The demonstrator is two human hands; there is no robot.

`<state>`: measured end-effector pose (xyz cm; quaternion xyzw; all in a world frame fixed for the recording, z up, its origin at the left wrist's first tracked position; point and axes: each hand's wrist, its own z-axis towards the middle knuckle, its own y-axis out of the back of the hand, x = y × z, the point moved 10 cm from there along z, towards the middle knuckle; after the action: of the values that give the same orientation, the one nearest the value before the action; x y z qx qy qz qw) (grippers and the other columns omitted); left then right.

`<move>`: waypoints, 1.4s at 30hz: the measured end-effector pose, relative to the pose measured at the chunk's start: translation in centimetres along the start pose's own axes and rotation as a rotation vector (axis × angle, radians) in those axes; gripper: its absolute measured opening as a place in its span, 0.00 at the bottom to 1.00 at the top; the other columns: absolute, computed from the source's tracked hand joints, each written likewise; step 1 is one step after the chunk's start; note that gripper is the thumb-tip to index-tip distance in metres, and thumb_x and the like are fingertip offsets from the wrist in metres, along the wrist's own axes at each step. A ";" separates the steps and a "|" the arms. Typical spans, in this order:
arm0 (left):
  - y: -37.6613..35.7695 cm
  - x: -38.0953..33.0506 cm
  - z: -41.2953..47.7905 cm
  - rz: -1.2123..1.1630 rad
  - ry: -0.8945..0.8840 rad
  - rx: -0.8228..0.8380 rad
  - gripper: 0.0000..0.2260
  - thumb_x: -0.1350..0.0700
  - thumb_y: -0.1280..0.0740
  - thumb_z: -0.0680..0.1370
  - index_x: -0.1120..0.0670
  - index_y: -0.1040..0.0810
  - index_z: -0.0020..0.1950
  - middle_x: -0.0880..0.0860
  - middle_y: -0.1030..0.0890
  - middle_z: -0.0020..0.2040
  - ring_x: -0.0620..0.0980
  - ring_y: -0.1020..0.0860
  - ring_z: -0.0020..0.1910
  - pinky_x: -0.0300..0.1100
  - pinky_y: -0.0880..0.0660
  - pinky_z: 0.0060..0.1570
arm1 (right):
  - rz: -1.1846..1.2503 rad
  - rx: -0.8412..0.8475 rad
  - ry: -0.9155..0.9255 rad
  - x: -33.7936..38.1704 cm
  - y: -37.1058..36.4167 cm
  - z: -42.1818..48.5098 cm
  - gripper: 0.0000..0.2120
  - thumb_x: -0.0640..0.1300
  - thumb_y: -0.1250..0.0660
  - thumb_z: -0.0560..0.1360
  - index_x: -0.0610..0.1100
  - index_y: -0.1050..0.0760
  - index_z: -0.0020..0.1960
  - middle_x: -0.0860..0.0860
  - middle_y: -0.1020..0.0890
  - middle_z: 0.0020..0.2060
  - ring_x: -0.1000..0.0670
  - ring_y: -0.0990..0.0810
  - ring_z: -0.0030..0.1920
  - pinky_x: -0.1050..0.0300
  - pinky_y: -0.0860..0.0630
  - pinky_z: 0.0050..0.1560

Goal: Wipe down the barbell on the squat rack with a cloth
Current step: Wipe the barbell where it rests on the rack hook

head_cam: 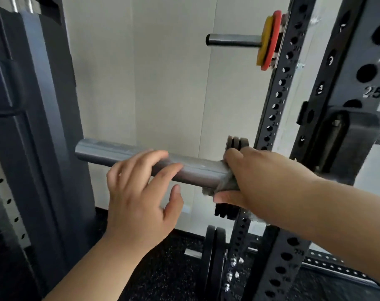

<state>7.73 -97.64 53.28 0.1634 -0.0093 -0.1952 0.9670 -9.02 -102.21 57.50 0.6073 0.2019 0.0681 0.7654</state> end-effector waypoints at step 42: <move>0.5 19.5 2.6 -0.301 0.152 0.367 0.16 0.42 0.29 0.76 0.44 0.22 0.62 0.36 0.22 0.49 0.38 0.29 0.37 0.40 0.36 0.53 | -0.140 -0.337 -0.207 11.7 0.3 7.0 0.31 0.75 0.32 0.68 0.51 0.26 0.57 0.54 0.22 0.48 0.48 0.19 0.43 0.49 0.23 0.47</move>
<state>25.75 -105.42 55.07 0.3499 0.0526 -0.3195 0.8791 4.42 -104.31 56.39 0.4589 0.1497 -0.0149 0.8756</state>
